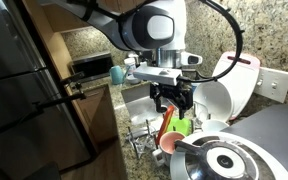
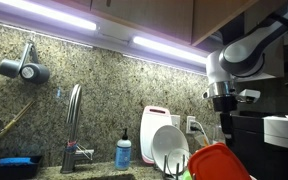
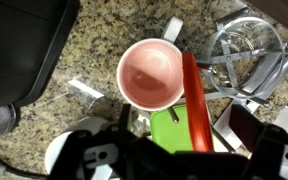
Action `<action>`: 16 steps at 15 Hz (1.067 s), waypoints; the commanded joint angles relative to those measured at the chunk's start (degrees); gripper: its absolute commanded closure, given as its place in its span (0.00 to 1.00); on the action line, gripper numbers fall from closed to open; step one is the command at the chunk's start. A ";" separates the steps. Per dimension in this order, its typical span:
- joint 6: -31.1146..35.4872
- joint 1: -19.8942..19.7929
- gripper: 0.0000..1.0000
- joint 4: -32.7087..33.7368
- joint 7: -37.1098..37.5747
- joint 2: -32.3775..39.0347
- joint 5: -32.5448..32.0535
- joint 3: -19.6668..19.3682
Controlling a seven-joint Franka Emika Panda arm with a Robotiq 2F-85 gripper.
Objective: Take the orange lid and place it inside the upper cabinet
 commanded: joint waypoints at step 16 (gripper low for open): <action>3.69 -2.18 0.00 2.38 -3.05 2.80 7.53 1.56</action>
